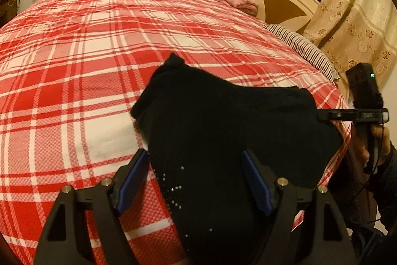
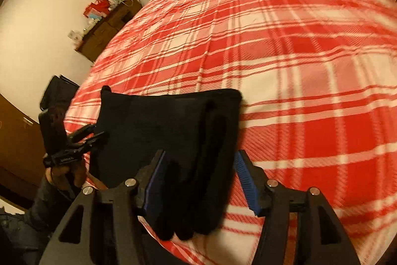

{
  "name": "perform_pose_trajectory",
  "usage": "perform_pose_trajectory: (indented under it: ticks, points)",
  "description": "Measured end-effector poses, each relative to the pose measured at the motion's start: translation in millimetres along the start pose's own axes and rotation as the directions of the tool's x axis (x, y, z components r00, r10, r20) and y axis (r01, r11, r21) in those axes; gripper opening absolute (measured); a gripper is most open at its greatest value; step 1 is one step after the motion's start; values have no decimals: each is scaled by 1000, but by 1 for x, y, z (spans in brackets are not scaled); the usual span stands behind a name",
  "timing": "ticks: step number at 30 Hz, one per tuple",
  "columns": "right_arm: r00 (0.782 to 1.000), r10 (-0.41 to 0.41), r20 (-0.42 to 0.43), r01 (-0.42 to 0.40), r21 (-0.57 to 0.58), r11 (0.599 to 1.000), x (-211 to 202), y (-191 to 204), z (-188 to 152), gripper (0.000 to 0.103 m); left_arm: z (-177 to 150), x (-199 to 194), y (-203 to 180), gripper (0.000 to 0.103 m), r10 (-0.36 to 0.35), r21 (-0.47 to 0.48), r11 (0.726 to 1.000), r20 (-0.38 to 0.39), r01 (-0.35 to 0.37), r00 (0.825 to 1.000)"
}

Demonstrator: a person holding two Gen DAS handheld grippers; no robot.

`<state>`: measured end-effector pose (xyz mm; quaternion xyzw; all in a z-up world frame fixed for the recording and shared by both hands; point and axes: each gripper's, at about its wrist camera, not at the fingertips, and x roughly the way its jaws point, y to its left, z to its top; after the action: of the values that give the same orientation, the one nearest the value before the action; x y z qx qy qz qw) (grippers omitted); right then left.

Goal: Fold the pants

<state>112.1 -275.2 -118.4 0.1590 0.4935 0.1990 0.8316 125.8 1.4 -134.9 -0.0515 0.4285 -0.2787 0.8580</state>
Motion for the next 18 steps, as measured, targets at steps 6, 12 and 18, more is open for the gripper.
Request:
perform_pose_trajectory:
  ticks: [6,12,18]
  points:
    - [993,117,27,-118,84,989,18,-7,-2,60,3,4,-1,80,-33,-25,999,11,33,999]
    - [989,140,49,-141,13,990,7,11,-3,27,4,0,2,45,-43,-36,998,38,45,998]
    - [979,190,72,-181,-109,977,-11,61,17,27,5,-18,8,21,-78,-68,994,74,83,994]
